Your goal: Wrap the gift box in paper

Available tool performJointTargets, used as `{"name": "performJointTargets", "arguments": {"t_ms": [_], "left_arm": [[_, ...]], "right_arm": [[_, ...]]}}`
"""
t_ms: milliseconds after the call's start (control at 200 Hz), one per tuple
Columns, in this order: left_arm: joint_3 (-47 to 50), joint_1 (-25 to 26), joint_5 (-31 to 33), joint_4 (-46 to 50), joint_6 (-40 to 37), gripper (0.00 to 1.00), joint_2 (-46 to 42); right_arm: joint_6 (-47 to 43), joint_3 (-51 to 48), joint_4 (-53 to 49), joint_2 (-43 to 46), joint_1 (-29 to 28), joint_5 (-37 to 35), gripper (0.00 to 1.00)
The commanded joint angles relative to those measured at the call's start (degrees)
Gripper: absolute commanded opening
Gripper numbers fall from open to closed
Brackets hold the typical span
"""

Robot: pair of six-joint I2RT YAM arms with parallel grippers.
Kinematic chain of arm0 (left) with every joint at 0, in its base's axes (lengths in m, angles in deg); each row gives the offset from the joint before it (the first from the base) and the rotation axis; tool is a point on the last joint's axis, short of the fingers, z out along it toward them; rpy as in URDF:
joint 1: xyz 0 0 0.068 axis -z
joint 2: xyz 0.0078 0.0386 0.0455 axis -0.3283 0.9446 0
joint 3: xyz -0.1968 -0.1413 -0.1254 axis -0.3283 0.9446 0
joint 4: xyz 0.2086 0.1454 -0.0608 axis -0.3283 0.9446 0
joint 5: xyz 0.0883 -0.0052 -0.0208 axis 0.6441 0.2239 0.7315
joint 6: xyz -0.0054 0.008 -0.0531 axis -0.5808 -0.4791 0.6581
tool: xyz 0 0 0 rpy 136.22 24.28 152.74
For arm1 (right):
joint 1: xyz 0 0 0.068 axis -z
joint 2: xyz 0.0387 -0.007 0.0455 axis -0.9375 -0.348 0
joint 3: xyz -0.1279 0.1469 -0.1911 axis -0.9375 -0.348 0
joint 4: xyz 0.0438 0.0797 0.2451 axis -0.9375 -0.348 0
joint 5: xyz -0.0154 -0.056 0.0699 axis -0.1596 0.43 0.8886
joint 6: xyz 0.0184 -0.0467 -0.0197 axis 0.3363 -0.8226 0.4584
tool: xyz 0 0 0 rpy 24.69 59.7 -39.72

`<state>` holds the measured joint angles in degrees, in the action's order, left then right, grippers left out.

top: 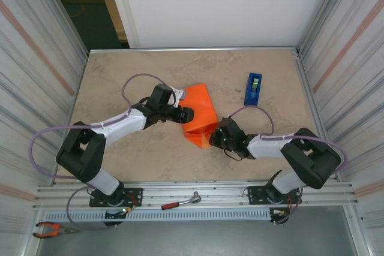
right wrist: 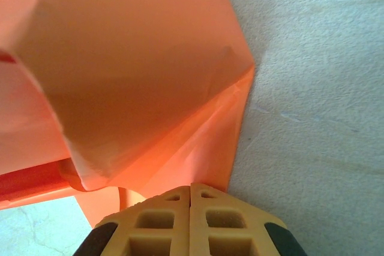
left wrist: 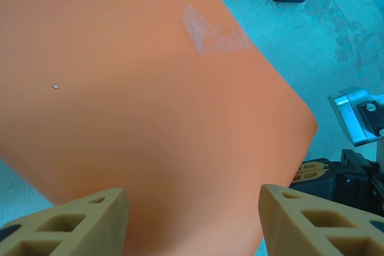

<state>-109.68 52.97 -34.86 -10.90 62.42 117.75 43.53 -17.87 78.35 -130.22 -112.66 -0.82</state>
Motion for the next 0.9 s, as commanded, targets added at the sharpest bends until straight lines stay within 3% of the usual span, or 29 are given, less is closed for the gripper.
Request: {"name": "performJointTargets", "arguments": {"t_ms": [0, 200, 501, 897], "left_arm": [[0.8, 0.0, -0.5, -0.3, -1.5, 0.60, 0.2], [1.0, 0.1, -0.5, -0.4, -1.5, 0.60, 0.3], [1.3, 0.2, -0.8, -1.0, -1.1, 0.60, 0.4], [1.8, 0.3, -0.9, -1.3, -1.0, 0.60, -0.2]], "right_arm": [[-1.7, 1.5, -3.7, 1.8, 1.9, 0.8, 0.00], [-3.3, 4.2, -4.9, 0.6, 4.4, 2.3, 0.00], [-1.6, 2.3, 0.3, -5.6, 3.7, 4.0, 0.00], [-2.0, 2.4, -5.8, 3.0, 0.1, 0.0, 0.00]]}}
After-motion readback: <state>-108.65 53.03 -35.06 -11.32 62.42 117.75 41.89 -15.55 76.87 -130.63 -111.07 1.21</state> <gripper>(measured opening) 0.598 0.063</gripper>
